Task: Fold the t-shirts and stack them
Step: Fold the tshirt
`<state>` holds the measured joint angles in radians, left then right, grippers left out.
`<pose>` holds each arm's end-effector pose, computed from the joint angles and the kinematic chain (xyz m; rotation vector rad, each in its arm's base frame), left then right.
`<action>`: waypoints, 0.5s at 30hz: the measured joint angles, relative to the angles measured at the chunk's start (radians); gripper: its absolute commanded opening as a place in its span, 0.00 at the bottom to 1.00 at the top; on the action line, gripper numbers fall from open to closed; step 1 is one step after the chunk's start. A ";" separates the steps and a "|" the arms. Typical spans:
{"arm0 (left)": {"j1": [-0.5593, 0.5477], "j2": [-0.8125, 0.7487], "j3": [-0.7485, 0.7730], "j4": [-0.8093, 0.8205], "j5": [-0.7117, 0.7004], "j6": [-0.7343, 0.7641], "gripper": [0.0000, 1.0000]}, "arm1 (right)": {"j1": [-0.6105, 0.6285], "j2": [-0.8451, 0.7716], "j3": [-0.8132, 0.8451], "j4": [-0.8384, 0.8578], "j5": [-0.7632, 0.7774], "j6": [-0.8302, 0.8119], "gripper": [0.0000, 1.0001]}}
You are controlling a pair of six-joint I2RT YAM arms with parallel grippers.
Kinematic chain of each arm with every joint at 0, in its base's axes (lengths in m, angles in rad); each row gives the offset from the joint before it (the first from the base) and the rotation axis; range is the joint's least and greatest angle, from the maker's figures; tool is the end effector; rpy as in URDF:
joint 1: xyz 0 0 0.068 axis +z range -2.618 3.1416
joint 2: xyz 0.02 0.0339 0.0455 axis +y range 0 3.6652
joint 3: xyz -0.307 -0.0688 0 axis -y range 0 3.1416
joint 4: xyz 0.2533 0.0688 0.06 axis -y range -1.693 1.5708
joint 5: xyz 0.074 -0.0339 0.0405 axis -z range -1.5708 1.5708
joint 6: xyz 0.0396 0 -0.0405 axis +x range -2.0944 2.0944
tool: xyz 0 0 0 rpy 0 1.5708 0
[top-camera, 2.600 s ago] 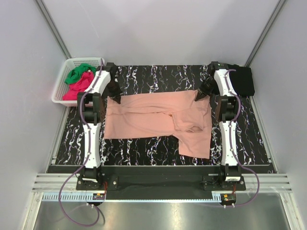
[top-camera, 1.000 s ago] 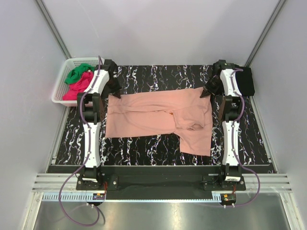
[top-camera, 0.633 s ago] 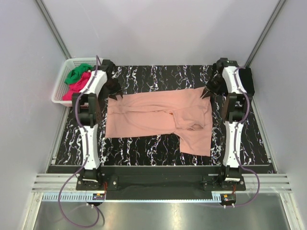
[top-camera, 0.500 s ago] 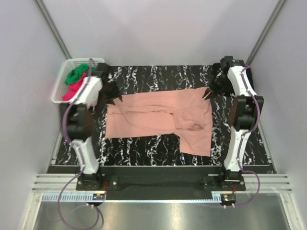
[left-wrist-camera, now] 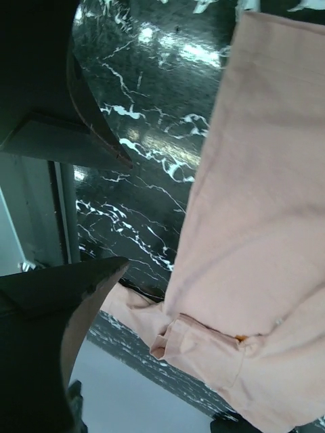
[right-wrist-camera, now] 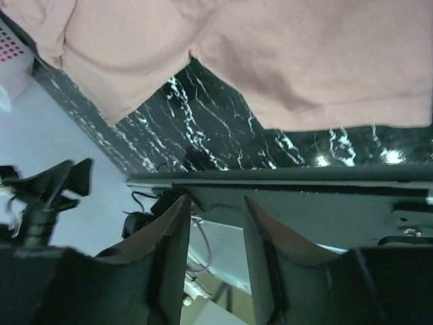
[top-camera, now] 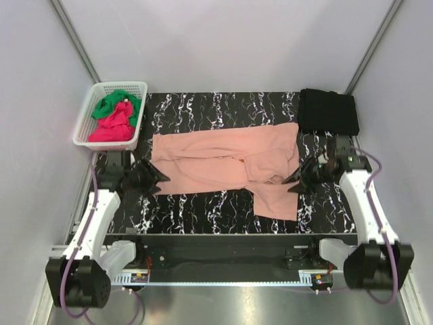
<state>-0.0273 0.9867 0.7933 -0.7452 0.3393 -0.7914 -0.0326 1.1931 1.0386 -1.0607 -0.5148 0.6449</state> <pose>0.1762 -0.0180 0.2900 -0.8325 2.4619 -0.7455 0.2046 0.0128 0.3175 0.8154 2.7177 0.8649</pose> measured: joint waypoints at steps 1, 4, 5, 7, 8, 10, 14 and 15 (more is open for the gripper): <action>0.007 -0.015 -0.038 0.015 0.011 -0.017 0.58 | 0.000 -0.051 -0.048 0.003 -0.004 0.024 0.44; 0.023 -0.052 -0.138 0.034 0.041 -0.066 0.59 | 0.000 -0.208 -0.164 0.017 -0.023 0.105 0.46; 0.023 -0.060 -0.153 0.033 0.044 -0.077 0.59 | 0.000 -0.252 -0.193 0.021 -0.029 0.129 0.47; 0.024 -0.079 -0.163 0.038 0.048 -0.099 0.58 | 0.000 -0.318 -0.238 0.024 -0.031 0.169 0.48; 0.029 -0.088 -0.163 0.043 0.052 -0.110 0.58 | 0.000 -0.344 -0.258 0.024 -0.032 0.187 0.48; 0.043 -0.104 -0.165 0.051 0.052 -0.129 0.59 | 0.000 -0.377 -0.295 0.016 -0.034 0.214 0.48; 0.068 -0.143 -0.194 0.052 0.047 -0.156 0.59 | 0.000 -0.386 -0.331 -0.009 -0.027 0.237 0.55; 0.073 -0.149 -0.203 0.048 0.046 -0.161 0.59 | 0.000 -0.390 -0.334 -0.016 -0.018 0.243 0.60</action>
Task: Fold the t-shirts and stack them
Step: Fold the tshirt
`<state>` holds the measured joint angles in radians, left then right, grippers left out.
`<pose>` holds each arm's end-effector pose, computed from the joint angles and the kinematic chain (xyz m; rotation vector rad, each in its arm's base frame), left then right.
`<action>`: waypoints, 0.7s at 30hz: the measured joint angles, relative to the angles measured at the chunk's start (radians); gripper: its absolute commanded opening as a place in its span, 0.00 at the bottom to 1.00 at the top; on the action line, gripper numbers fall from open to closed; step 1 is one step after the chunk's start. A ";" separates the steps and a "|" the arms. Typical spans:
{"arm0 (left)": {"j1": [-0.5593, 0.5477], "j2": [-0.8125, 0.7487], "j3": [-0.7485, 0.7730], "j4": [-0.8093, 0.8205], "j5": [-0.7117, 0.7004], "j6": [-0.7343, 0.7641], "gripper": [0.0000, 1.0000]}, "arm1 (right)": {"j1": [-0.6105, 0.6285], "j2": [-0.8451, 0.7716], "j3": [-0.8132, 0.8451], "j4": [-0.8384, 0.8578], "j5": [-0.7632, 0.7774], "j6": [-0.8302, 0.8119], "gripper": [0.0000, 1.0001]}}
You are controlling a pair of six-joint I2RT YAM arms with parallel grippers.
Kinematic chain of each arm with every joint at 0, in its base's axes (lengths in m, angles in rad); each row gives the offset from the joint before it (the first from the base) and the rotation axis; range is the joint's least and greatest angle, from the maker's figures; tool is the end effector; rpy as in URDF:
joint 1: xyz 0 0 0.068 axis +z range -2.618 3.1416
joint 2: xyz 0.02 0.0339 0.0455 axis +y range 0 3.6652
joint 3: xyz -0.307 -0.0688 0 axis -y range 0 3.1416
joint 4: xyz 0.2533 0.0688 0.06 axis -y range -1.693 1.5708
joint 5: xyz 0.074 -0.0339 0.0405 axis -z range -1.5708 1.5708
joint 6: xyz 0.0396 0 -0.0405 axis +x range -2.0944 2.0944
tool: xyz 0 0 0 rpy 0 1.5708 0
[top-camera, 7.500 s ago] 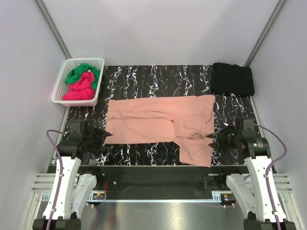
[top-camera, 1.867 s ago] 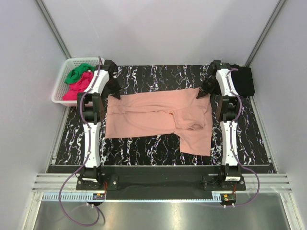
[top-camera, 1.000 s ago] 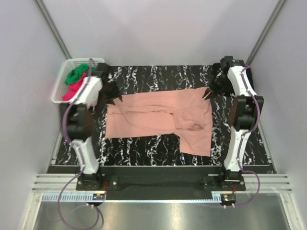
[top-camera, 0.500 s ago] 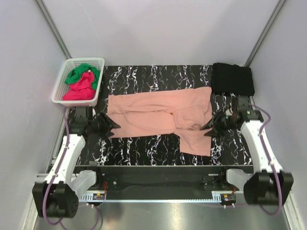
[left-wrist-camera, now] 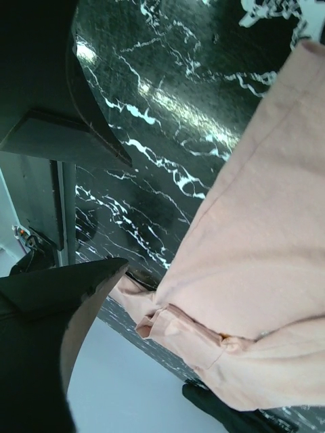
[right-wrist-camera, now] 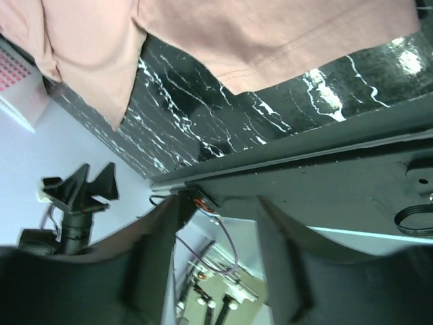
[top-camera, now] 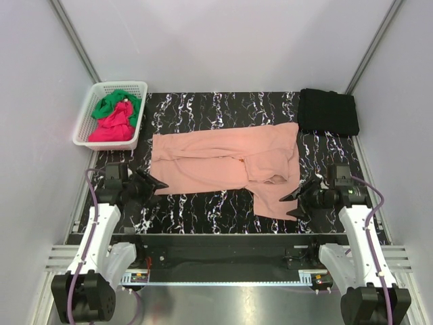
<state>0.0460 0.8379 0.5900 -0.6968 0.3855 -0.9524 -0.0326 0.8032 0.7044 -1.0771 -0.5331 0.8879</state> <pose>0.1403 -0.0084 0.2480 -1.1096 2.3810 -0.8316 0.1070 0.0166 0.2693 1.1282 2.6268 0.9461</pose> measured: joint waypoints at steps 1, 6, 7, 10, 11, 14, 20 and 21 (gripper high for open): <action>0.003 -0.004 -0.011 -0.002 0.000 -0.004 0.59 | 0.000 -0.006 -0.002 -0.006 0.012 0.008 0.61; 0.011 -0.005 -0.029 -0.019 0.001 -0.018 0.59 | 0.000 -0.034 -0.042 -0.029 0.048 0.081 0.61; 0.011 -0.005 -0.029 -0.019 0.001 -0.018 0.59 | 0.000 -0.035 -0.045 -0.035 0.067 0.092 0.61; 0.011 -0.003 -0.026 -0.021 0.000 -0.017 0.59 | 0.000 -0.029 -0.040 -0.053 0.157 0.103 0.61; 0.011 0.002 -0.021 -0.023 0.001 -0.016 0.59 | 0.000 -0.021 -0.038 -0.057 0.177 0.100 0.61; 0.012 0.016 -0.006 -0.023 0.001 -0.013 0.59 | 0.000 0.056 -0.026 -0.077 0.212 0.091 0.61; 0.012 0.032 0.006 -0.022 0.002 -0.013 0.59 | 0.000 0.177 -0.012 -0.082 0.287 0.111 0.63; 0.012 0.035 0.007 -0.022 0.003 -0.013 0.59 | 0.000 0.196 -0.003 -0.090 0.291 0.122 0.63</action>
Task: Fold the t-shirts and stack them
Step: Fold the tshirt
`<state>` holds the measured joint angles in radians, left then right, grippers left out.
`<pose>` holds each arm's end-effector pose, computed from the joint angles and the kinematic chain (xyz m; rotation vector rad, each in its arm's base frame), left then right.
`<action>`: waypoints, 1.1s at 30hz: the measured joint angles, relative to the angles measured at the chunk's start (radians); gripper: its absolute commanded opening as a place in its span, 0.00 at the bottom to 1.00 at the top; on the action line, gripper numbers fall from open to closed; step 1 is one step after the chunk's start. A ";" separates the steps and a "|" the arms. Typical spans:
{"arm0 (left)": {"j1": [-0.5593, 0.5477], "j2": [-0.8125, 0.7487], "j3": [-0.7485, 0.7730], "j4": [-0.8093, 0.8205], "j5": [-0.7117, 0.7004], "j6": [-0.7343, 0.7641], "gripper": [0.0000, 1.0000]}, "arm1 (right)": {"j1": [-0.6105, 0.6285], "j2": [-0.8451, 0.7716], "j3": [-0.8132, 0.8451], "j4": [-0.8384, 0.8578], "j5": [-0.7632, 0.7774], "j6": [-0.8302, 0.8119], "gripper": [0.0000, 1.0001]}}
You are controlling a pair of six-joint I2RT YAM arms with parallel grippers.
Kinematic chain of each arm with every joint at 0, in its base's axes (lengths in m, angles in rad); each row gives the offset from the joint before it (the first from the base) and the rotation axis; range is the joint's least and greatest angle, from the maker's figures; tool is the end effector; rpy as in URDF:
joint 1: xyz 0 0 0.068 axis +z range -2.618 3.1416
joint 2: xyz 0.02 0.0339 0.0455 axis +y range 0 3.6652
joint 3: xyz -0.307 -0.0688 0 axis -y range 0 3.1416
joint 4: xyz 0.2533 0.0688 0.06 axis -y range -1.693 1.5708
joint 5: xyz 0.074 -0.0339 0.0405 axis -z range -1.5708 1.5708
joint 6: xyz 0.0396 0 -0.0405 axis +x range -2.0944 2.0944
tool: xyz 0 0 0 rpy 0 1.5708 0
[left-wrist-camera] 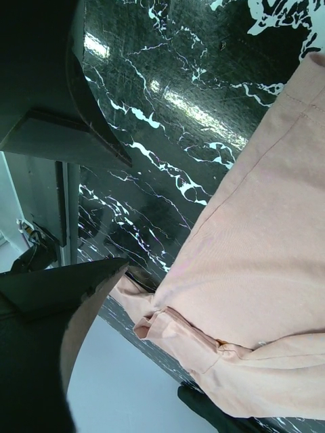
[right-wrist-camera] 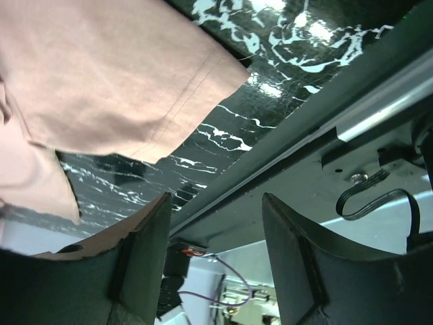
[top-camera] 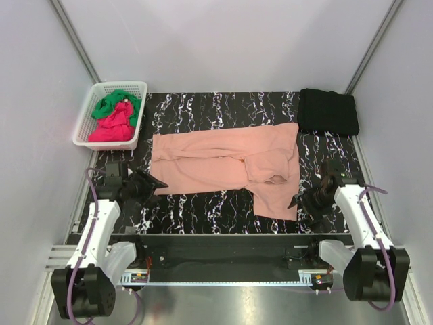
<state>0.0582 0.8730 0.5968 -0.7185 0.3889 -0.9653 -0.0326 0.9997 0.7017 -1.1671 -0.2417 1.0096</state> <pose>0.1437 -0.0067 0.2446 -1.1733 2.4077 -0.8205 0.1259 0.0054 0.2429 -1.5232 -2.6935 -0.4086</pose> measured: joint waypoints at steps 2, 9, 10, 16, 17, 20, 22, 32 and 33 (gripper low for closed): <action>0.000 0.008 0.004 -0.001 0.002 0.000 0.59 | 0.000 0.047 0.018 -0.008 0.011 0.026 0.65; 0.000 0.031 0.035 0.003 0.010 -0.001 0.59 | 0.000 0.159 0.050 -0.019 0.039 0.068 0.66; 0.000 0.033 0.038 0.003 0.012 -0.002 0.59 | 0.000 0.175 0.049 -0.018 0.039 0.070 0.66; 0.000 0.052 0.039 0.010 0.031 -0.004 0.59 | 0.000 0.194 -0.029 0.072 0.027 0.101 0.68; 0.000 0.054 0.039 0.010 0.034 -0.004 0.59 | 0.000 0.187 -0.051 0.088 0.019 0.110 0.69; 0.000 0.054 0.039 0.011 0.040 -0.004 0.59 | 0.000 0.129 -0.119 0.120 0.012 0.141 0.69; -0.003 0.055 0.040 0.011 0.043 -0.004 0.58 | 0.000 0.091 -0.148 0.129 0.010 0.158 0.69; -0.023 0.080 0.053 0.011 0.052 -0.004 0.57 | 0.000 0.048 -0.183 0.184 0.011 0.198 0.69; -0.026 0.081 0.058 0.011 0.053 -0.004 0.57 | 0.000 0.040 -0.190 0.192 0.012 0.204 0.69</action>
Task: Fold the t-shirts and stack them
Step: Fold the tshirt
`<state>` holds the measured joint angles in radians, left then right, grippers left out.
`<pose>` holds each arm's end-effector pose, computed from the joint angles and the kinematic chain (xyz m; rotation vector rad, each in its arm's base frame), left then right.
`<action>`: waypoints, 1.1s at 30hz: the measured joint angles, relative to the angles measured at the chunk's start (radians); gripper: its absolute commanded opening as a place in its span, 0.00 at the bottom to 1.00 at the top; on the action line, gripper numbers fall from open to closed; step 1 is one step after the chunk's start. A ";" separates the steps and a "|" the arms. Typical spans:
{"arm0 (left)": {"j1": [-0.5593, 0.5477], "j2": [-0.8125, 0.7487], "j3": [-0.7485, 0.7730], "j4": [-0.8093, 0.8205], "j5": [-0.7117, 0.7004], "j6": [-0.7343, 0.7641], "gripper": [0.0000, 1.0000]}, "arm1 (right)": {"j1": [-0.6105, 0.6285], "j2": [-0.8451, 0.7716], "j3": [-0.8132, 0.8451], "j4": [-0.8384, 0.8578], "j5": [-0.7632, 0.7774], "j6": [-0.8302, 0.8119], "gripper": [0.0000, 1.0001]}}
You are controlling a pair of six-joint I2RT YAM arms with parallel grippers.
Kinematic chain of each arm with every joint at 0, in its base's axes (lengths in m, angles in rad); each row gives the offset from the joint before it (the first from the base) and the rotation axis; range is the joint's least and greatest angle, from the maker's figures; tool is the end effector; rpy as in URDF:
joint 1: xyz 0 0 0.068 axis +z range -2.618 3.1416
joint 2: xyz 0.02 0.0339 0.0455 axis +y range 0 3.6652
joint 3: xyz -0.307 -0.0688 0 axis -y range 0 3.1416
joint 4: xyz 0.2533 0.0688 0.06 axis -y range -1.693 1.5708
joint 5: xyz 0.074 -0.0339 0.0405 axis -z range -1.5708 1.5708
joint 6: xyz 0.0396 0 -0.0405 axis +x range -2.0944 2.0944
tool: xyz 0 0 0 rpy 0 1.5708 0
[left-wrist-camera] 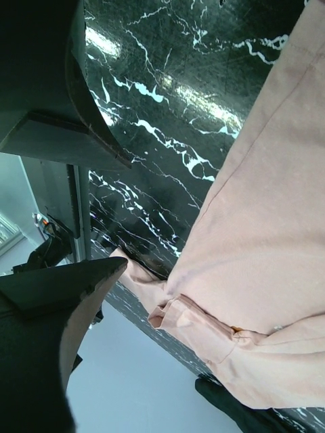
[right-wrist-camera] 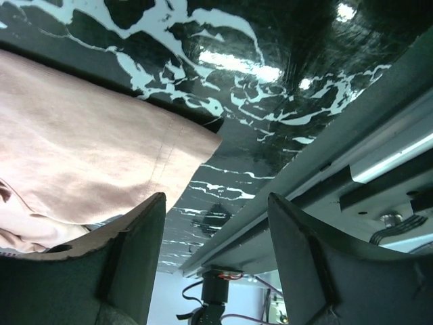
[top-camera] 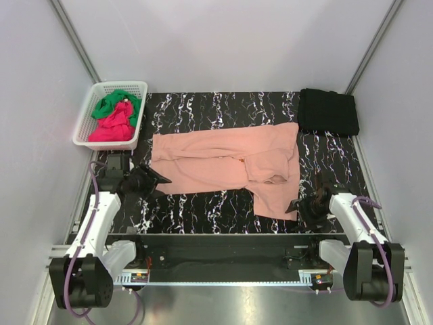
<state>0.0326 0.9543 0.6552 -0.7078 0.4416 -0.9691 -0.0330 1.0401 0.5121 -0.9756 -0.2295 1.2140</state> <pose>0.1614 -0.0117 0.2539 -1.1410 2.4496 -0.8927 0.1214 0.0050 0.1902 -1.7710 -2.4827 -0.3490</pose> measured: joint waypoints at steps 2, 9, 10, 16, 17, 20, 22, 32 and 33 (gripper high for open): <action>-0.007 0.005 0.012 0.000 0.000 0.000 0.57 | 0.000 -0.017 -0.018 0.011 0.000 0.010 0.69; -0.023 0.030 0.040 0.003 0.001 0.001 0.57 | 0.000 -0.120 -0.103 0.018 0.002 0.067 0.69; -0.023 0.033 0.043 0.003 0.001 0.001 0.57 | 0.000 -0.148 -0.109 0.018 0.003 0.076 0.69; -0.032 0.045 0.050 0.003 0.001 0.002 0.57 | 0.000 -0.255 -0.122 0.021 0.010 0.133 0.69; -0.036 0.045 0.050 0.003 0.001 0.002 0.57 | 0.000 -0.255 -0.122 0.021 0.012 0.140 0.69; -0.046 0.045 0.050 0.003 0.003 0.001 0.57 | 0.000 -0.226 -0.122 0.023 0.012 0.153 0.69; -0.047 0.045 0.050 0.003 0.004 0.000 0.57 | 0.000 -0.182 -0.122 0.031 0.012 0.156 0.69; -0.060 0.058 0.061 0.003 0.019 -0.008 0.56 | 0.000 0.004 -0.098 0.100 -0.010 0.172 0.70; -0.061 0.061 0.063 0.003 0.019 -0.008 0.56 | 0.000 0.013 -0.091 0.109 -0.011 0.172 0.70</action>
<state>-0.0280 1.0157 0.7185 -0.7052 0.4610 -0.9768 -0.0330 1.0534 0.4210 -0.8669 -0.2405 1.3865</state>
